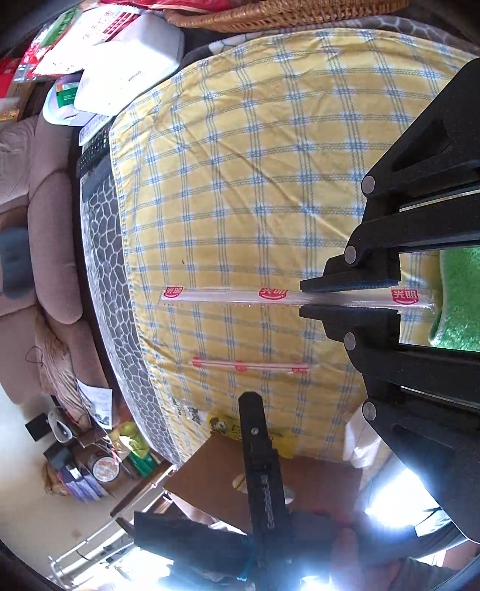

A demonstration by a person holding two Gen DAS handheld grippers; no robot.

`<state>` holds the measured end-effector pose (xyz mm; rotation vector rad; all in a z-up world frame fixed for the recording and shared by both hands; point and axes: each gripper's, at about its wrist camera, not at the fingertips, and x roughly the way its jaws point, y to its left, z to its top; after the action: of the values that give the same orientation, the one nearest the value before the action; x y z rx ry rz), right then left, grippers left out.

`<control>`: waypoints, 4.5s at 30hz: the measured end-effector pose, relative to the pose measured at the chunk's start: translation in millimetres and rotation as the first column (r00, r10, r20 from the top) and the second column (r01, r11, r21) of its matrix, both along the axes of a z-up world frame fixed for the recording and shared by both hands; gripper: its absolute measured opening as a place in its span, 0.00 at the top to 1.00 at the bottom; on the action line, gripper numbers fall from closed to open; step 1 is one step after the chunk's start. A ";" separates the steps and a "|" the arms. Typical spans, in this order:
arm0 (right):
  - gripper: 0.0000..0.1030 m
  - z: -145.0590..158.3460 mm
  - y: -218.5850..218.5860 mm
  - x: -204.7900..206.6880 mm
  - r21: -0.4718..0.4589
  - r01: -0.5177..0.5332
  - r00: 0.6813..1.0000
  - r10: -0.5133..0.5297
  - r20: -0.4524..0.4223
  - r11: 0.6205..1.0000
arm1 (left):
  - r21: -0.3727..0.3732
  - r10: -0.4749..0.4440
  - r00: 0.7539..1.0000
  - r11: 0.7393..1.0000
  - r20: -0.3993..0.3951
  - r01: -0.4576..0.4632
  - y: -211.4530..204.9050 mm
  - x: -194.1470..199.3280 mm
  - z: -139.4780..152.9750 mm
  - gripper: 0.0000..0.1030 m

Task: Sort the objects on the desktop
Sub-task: 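Grasp a pink-striped straw with the right gripper while the left grasps the other straw, then carry both straws into the cardboard box and open both grippers, then move both grippers back from the box to the tablecloth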

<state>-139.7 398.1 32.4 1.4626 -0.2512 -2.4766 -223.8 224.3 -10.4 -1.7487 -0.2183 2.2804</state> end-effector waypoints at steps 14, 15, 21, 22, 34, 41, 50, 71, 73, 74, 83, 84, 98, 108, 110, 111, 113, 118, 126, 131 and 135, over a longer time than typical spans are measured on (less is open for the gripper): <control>0.93 -15.7 6.2 6.3 -0.031 -0.026 1.000 0.026 0.002 0.999 | -0.079 -0.011 0.999 0.997 0.037 0.013 21.9 -8.6 -37.2 0.71; 0.93 -16.2 6.2 6.9 -0.029 -0.027 1.000 0.027 0.001 0.999 | -0.080 -0.013 0.999 0.997 0.035 0.016 21.9 -9.1 -36.9 0.77; 0.93 -19.0 8.7 8.5 -0.037 -0.021 1.000 0.021 0.006 0.999 | -0.108 -0.035 0.999 0.993 0.036 0.038 27.1 -10.5 -39.7 0.88; 0.93 -19.2 8.8 8.9 -0.037 -0.021 1.000 0.022 0.008 0.999 | -0.102 -0.037 0.999 0.994 0.034 0.040 26.5 -10.8 -39.1 0.94; 0.93 25.4 -16.5 19.9 -0.047 -0.038 0.999 0.036 -0.037 0.998 | 0.060 -0.044 0.997 0.997 -0.069 0.048 -9.6 25.0 41.2 0.95; 0.93 80.7 -83.5 19.9 -0.043 -0.109 0.990 0.105 -0.100 0.993 | 0.123 -0.032 0.988 0.991 -0.151 0.051 -56.8 48.0 110.4 0.94; 0.92 110.0 -201.3 6.1 -0.150 -0.218 0.971 0.200 -0.130 0.964 | 0.104 0.039 0.983 0.994 -0.179 -0.021 -177.9 66.0 135.5 0.94; 0.91 44.7 -391.4 -30.0 -0.214 -0.225 0.973 0.231 0.005 0.951 | 0.055 0.149 0.981 0.988 -0.120 -0.143 -345.5 84.4 76.5 0.94; 0.91 42.0 -394.5 -29.1 -0.204 -0.225 0.973 0.232 0.011 0.953 | 0.055 0.147 0.982 0.988 -0.121 -0.142 -347.2 87.3 75.6 0.94; 0.91 41.2 -395.0 -28.4 -0.196 -0.222 0.973 0.229 0.013 0.955 | 0.056 0.149 0.982 0.988 -0.118 -0.143 -348.1 88.4 74.7 0.94; 0.68 51.5 -398.4 -13.4 -0.095 -0.217 0.976 0.216 -0.023 0.972 | 0.024 0.172 0.972 0.985 -0.159 -0.170 -352.9 107.2 84.8 0.81; 0.66 54.9 -397.0 -11.3 -0.081 -0.212 0.977 0.210 -0.034 0.974 | 0.029 0.176 0.970 0.984 -0.165 -0.174 -354.6 110.1 87.5 0.80; 0.36 91.8 -374.1 26.6 0.079 -0.175 0.967 0.186 -0.173 0.981 | -0.012 0.167 0.953 0.984 -0.252 -0.176 -345.0 142.8 117.6 0.46; 0.00 98.2 -304.9 43.3 0.033 -0.107 0.978 0.111 -0.179 0.994 | 0.005 0.150 0.941 0.988 -0.302 -0.156 -319.6 159.9 132.4 0.00; 0.00 98.9 -287.2 46.7 0.061 -0.106 0.979 0.115 -0.171 0.993 | -0.001 0.130 0.943 0.991 -0.305 -0.137 -307.7 159.9 134.2 0.00; 0.00 99.2 -277.8 48.8 0.078 -0.102 0.979 0.114 -0.171 0.992 | -0.002 0.121 0.943 0.992 -0.309 -0.127 -300.7 160.4 135.0 0.00; 0.00 99.2 -258.2 52.6 0.107 -0.091 0.979 0.108 -0.171 0.990 | 0.005 0.102 0.944 0.994 -0.314 -0.106 -286.4 161.1 135.3 0.00; 0.00 90.6 -206.8 61.9 0.131 -0.059 0.986 0.079 -0.148 0.990 | -0.001 0.029 0.948 1.000 -0.317 -0.031 -241.9 163.1 133.6 0.00; 0.01 67.9 -116.1 83.1 0.143 0.014 0.995 0.000 -0.100 0.990 | -0.097 -0.221 0.913 0.975 -0.342 0.200 -146.2 171.8 138.1 0.03; 0.05 54.9 -61.0 103.5 0.150 0.062 0.997 -0.054 -0.057 0.987 | -0.203 -0.430 0.864 0.900 -0.262 0.387 -73.0 170.4 127.3 0.12; 0.06 35.5 -23.6 118.0 0.133 0.107 0.994 -0.109 0.006 0.985 | -0.279 -0.533 0.828 0.833 -0.174 0.478 -23.4 162.6 107.1 0.22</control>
<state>-21.7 374.5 67.9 1.5571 -0.1759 -2.6155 -61.2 200.9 96.7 -1.3698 0.5183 2.1334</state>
